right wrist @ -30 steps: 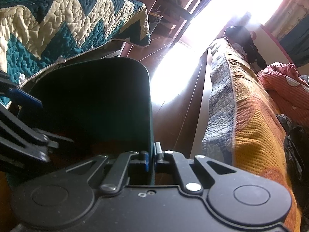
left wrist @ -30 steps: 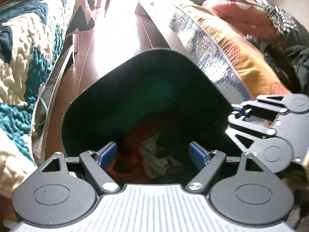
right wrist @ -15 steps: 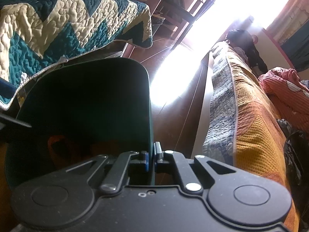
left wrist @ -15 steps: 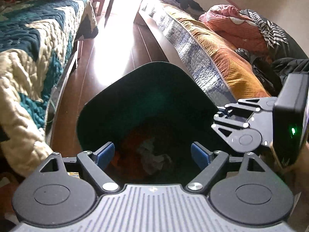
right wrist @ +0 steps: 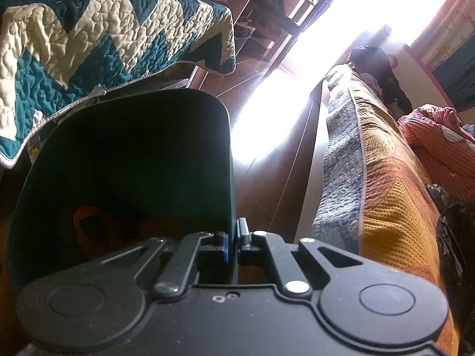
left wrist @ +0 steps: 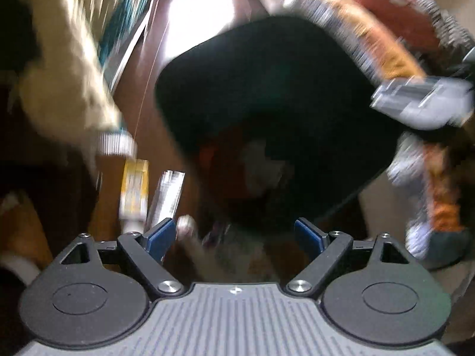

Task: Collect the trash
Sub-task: 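Lower the open left gripper toward the white twisted tissue, then close the left gripper on the white twisted tissue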

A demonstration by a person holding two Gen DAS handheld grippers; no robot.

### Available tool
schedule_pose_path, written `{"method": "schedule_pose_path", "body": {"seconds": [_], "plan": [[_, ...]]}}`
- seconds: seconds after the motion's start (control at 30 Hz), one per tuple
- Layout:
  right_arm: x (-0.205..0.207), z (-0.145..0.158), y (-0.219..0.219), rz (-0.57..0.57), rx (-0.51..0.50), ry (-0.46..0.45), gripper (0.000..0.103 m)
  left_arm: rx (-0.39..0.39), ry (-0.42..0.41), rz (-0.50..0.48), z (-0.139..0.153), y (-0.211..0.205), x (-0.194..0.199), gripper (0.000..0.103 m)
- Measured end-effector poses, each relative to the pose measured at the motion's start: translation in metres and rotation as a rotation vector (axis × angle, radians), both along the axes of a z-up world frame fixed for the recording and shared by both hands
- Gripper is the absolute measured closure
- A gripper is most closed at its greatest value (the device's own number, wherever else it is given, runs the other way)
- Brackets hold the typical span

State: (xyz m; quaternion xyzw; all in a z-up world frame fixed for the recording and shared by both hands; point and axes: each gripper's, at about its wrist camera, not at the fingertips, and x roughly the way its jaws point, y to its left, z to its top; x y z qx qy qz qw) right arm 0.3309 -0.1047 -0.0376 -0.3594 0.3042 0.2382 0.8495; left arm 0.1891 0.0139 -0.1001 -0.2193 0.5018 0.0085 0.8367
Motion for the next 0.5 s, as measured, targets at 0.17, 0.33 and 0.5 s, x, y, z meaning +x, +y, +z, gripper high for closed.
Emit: {"method": "schedule_pose_path", "body": {"seconds": [0.17,0.33,0.5], "plan": [[0.001,0.000,0.001,0.004,0.002,0.000,0.098,0.065,0.200,-0.072,-0.055,-0.017,0.008,0.015],[0.002,0.000,0.000,0.004,0.001,0.000,0.099,0.047,0.313,-0.070,-0.106,-0.026,0.014,0.015],[0.005,-0.001,0.000,-0.002,0.000,0.004,0.099,0.096,0.339,-0.045,-0.144,-0.032,0.025,0.015]]}}
